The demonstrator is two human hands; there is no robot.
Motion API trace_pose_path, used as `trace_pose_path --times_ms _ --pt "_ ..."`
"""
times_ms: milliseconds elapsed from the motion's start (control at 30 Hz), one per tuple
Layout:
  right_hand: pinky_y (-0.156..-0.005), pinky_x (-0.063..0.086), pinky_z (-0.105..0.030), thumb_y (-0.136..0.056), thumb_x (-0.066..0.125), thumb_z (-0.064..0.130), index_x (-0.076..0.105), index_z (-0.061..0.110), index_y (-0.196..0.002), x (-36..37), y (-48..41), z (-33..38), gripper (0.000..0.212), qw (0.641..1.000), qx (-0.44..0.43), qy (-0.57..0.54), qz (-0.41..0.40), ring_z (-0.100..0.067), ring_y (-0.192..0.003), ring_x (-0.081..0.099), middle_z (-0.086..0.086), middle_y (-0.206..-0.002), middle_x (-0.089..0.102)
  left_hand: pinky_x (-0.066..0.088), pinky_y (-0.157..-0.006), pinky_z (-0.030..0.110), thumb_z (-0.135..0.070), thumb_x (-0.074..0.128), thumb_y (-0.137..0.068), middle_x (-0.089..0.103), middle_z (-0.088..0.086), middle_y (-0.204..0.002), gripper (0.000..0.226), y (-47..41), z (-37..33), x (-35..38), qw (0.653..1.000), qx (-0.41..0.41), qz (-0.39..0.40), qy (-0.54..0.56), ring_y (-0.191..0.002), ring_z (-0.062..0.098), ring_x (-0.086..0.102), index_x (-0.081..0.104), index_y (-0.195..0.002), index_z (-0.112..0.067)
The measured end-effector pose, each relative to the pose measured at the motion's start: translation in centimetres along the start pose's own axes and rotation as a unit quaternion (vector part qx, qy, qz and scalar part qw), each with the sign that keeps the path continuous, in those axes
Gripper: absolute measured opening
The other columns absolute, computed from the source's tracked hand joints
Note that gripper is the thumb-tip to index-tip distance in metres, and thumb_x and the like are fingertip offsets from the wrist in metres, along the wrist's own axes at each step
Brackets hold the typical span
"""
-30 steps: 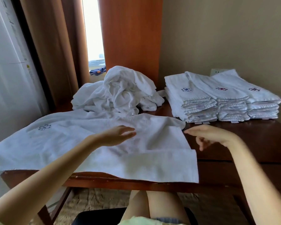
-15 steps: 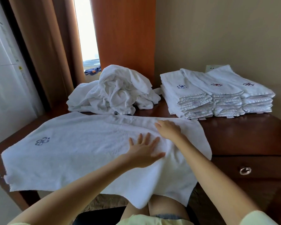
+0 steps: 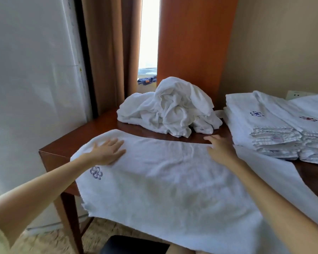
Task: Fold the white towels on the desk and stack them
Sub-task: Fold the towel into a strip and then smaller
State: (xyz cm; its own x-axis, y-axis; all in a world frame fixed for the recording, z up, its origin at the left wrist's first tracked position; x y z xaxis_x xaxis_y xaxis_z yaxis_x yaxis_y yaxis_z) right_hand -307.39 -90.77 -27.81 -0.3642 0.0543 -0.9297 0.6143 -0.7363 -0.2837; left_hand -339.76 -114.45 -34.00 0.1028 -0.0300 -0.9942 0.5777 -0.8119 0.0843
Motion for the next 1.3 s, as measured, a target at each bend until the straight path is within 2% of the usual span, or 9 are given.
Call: trace_pose_path --times_ms 167,333,567,700,800,967,1133,1200,1300 --pt "-0.11 0.029 -0.037 -0.101 0.04 0.04 0.042 0.022 -0.145 7.8 -2.0 16.3 0.047 0.985 -0.072 -0.11 0.111 -0.023 -0.138 0.035 -0.004 -0.152 0.038 0.006 -0.117 0.054 -0.06 0.02 -0.098 0.007 -0.002 -0.162 0.062 -0.4 0.1 -0.4 0.998 0.001 -0.055 0.035 -0.149 0.016 0.005 0.016 -0.153 -0.032" --pt "-0.119 0.007 -0.039 -0.101 0.028 0.054 0.023 0.028 -0.153 12.7 -5.2 18.5 0.058 0.982 -0.105 -0.039 0.152 -0.015 -0.149 0.007 0.0 -0.162 0.012 -0.003 -0.117 0.055 -0.061 0.021 -0.098 0.002 -0.003 -0.163 0.063 -3.0 1.8 -0.1 0.998 0.016 -0.039 0.053 -0.149 0.015 0.0 0.013 -0.153 -0.033" --pt "-0.117 0.015 -0.039 -0.098 0.044 0.05 0.035 0.028 -0.148 12.6 -11.3 16.2 0.055 0.987 -0.095 -0.092 0.092 -0.018 -0.143 0.026 0.008 -0.155 0.031 -0.005 -0.117 0.055 -0.06 0.022 -0.098 0.003 -0.004 -0.163 0.059 -10.4 0.3 -0.6 0.997 0.036 -0.04 0.062 -0.149 0.017 0.001 0.017 -0.152 -0.035" --pt "-0.11 0.028 -0.035 -0.102 0.041 0.036 0.051 0.025 -0.137 11.6 -12.2 16.2 0.038 0.986 -0.108 -0.125 0.026 -0.017 -0.131 0.044 0.005 -0.142 0.05 0.023 -0.11 0.046 -0.035 0.038 -0.101 0.015 0.002 -0.159 0.048 -13.7 2.0 -3.8 0.987 0.013 -0.088 0.131 -0.138 0.027 0.031 0.03 -0.149 -0.036" --pt "-0.098 0.031 -0.032 -0.1 0.045 0.029 0.056 0.024 -0.132 10.6 -12.5 16.1 0.034 0.992 -0.099 -0.074 -0.03 -0.02 -0.121 0.051 0.004 -0.13 0.06 0.039 -0.105 0.034 -0.013 0.059 -0.091 0.024 0.007 -0.154 0.07 -15.7 3.1 -5.4 0.976 0.032 -0.031 0.213 -0.124 0.026 0.049 0.025 -0.152 -0.026" --pt "-0.098 0.028 -0.033 -0.092 0.053 0.049 0.048 0.031 -0.136 10.4 -12.4 15.8 0.048 0.998 -0.062 -0.002 0.003 -0.016 -0.126 0.045 0.009 -0.133 0.054 0.046 -0.087 0.028 -0.014 0.076 -0.081 0.05 0.008 -0.126 0.073 -17.7 3.2 -6.3 0.974 0.055 0.063 0.212 -0.108 0.022 0.052 0.038 -0.143 -0.019" --pt "-0.099 0.034 -0.034 -0.083 0.061 0.058 0.051 0.03 -0.131 10.1 -12.8 14.1 0.056 0.995 -0.023 0.014 0.099 -0.019 -0.123 0.047 0.004 -0.131 0.053 0.046 -0.066 0.032 -0.006 0.07 -0.083 0.051 -0.004 -0.081 0.038 -17.5 2.8 -8.1 0.986 0.119 -0.055 0.107 -0.08 0.02 0.051 0.054 -0.113 -0.023" --pt "-0.096 0.039 -0.033 -0.079 0.064 0.062 0.055 0.024 -0.126 10.2 -13.0 12.8 0.061 0.988 0.009 0.017 0.152 -0.021 -0.12 0.049 0.002 -0.128 0.056 0.05 -0.073 0.036 -0.003 0.067 -0.084 0.054 -0.002 -0.087 0.036 -17.0 2.8 -8.3 0.982 0.138 -0.091 0.094 -0.086 0.023 0.054 0.054 -0.111 -0.023" --pt "-0.081 0.044 -0.031 -0.076 0.068 0.059 0.059 0.02 -0.11 10.4 -12.8 12.5 0.053 0.983 0.028 -0.015 0.184 -0.021 -0.109 0.055 0.0 -0.115 0.059 0.045 -0.096 0.03 -0.005 0.069 -0.079 0.041 0.003 -0.13 0.058 -16.0 1.1 -8.6 0.966 0.209 -0.143 0.045 -0.118 0.019 0.042 0.047 -0.129 -0.024"
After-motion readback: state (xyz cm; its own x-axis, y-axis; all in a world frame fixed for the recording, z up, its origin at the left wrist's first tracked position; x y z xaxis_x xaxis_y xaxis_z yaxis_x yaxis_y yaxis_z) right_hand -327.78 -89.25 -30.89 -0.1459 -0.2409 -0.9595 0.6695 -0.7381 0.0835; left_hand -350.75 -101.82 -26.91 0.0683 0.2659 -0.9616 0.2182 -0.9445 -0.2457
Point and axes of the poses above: each hand's wrist, its own y-axis away from the middle knuckle, its own x-axis out of the palm, z = x × y, the point moved 9 cm from there along -y, towards the middle knuckle
